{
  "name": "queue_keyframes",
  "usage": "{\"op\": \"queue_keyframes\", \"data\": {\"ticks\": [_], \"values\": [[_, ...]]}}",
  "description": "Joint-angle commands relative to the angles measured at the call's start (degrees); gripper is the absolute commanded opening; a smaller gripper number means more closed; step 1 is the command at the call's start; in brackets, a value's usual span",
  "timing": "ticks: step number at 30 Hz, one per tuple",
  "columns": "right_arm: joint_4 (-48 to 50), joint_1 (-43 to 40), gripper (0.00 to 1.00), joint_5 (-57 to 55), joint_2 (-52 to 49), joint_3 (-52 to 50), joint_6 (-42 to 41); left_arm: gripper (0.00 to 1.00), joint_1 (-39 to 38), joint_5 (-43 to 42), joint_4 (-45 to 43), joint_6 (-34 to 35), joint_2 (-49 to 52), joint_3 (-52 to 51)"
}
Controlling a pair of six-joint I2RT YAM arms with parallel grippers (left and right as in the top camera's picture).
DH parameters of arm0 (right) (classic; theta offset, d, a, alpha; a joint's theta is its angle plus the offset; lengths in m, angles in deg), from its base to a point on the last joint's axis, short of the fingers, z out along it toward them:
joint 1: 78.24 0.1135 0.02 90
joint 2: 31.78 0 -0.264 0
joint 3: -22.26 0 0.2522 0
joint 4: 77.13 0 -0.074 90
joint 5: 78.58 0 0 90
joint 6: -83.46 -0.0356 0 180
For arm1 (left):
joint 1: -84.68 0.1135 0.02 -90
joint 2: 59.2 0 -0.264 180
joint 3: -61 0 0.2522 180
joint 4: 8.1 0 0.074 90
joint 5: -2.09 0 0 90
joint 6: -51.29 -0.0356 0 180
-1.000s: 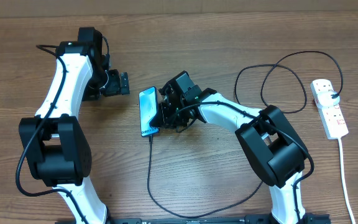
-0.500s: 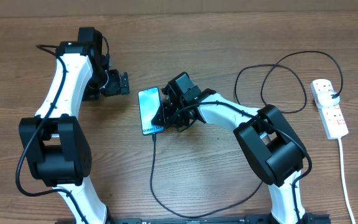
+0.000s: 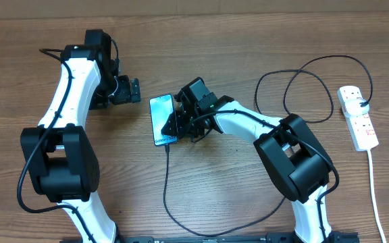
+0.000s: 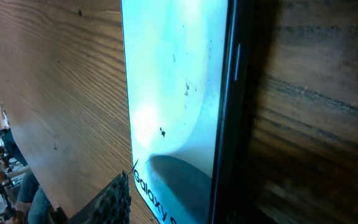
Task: Plug charger to phone and switch on socket
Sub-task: 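Lower the phone flat onto the table with the right gripper, then release the phone and move the right gripper toward the power strip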
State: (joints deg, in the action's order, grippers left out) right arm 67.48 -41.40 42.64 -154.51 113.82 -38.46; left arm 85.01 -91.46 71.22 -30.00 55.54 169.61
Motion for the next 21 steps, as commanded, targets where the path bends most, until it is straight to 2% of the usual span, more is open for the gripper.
{"op": "queue_keyframes", "data": {"ticks": [1,4,8,17,21], "values": [[-0.94,-0.04,0.42,-4.66,-1.05,-0.48,0.42,1.0,-0.52,0.81,0.13,0.55,-1.62,0.11],[-1.44,-0.04,0.43,-4.61,-1.03,-0.07,0.42,1.0,-0.52,0.81,0.13,0.55,-1.6,0.11],[-2.62,-0.04,0.52,-4.17,-0.94,0.85,0.42,1.0,-0.52,0.81,0.13,0.55,-1.6,0.11],[-4.48,-0.17,0.55,-4.22,0.42,1.79,0.48,1.0,-0.52,0.81,0.13,0.55,-1.62,0.11],[-5.14,-0.59,0.61,-4.7,2.03,1.79,1.27,1.0,-0.52,0.81,0.13,0.55,-1.6,0.11]]}}
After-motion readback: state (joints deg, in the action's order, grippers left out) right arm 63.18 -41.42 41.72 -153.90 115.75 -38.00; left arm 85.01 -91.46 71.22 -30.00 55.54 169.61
